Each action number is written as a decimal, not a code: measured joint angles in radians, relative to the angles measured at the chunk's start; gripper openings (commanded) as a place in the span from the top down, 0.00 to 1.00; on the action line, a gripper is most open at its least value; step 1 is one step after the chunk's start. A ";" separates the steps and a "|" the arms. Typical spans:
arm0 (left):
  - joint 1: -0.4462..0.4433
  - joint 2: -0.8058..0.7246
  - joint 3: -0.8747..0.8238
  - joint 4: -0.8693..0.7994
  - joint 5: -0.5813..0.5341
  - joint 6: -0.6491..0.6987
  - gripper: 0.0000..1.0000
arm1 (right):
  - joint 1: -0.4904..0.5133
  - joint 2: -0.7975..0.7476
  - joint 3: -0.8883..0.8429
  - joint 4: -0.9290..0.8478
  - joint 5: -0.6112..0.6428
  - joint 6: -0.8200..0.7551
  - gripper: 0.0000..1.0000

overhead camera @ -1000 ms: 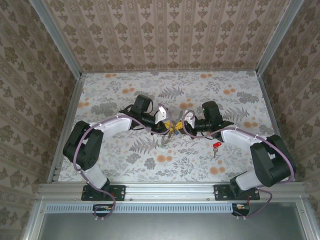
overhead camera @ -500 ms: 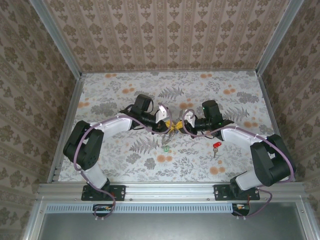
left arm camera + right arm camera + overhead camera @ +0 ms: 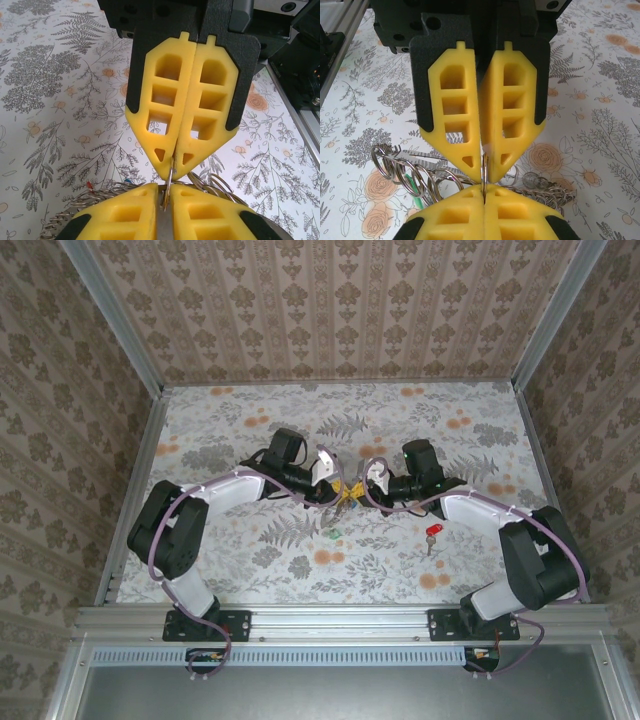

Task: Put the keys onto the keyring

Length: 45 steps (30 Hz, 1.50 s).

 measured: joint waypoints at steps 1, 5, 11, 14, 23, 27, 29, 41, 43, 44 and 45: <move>0.000 0.000 0.002 0.000 -0.001 0.001 0.90 | 0.001 0.001 0.002 0.000 0.000 0.000 1.00; 0.000 0.001 0.003 0.000 -0.001 0.001 0.89 | 0.006 0.003 0.018 -0.031 0.007 -0.002 1.00; 0.000 0.002 0.010 -0.028 -0.007 0.012 1.00 | 0.015 0.004 0.035 -0.074 0.030 -0.015 0.99; 0.000 0.002 0.010 -0.031 -0.013 0.012 1.00 | 0.018 0.004 0.035 -0.078 0.038 -0.016 0.89; -0.024 -0.056 -0.078 0.077 -0.128 0.012 1.00 | 0.017 -0.150 -0.039 -0.040 0.122 0.087 0.67; -0.024 -0.114 -0.110 0.113 -0.181 0.013 1.00 | 0.013 -0.295 -0.116 -0.006 0.290 0.248 0.63; -0.027 -0.136 -0.120 0.126 -0.204 0.018 1.00 | 0.008 -0.344 -0.126 -0.024 0.429 0.365 0.62; -0.066 -0.179 -0.165 0.161 -0.292 0.047 1.00 | -0.064 -0.382 -0.063 -0.506 0.909 1.032 0.59; -0.068 -0.179 -0.178 0.186 -0.297 0.045 1.00 | -0.072 -0.371 -0.060 -0.571 0.922 1.096 0.57; -0.071 -0.179 -0.186 0.201 -0.298 0.042 1.00 | -0.075 -0.367 -0.060 -0.597 0.922 1.120 0.57; -0.072 -0.179 -0.197 0.221 -0.301 0.037 1.00 | -0.076 -0.362 -0.060 -0.619 0.922 1.143 0.57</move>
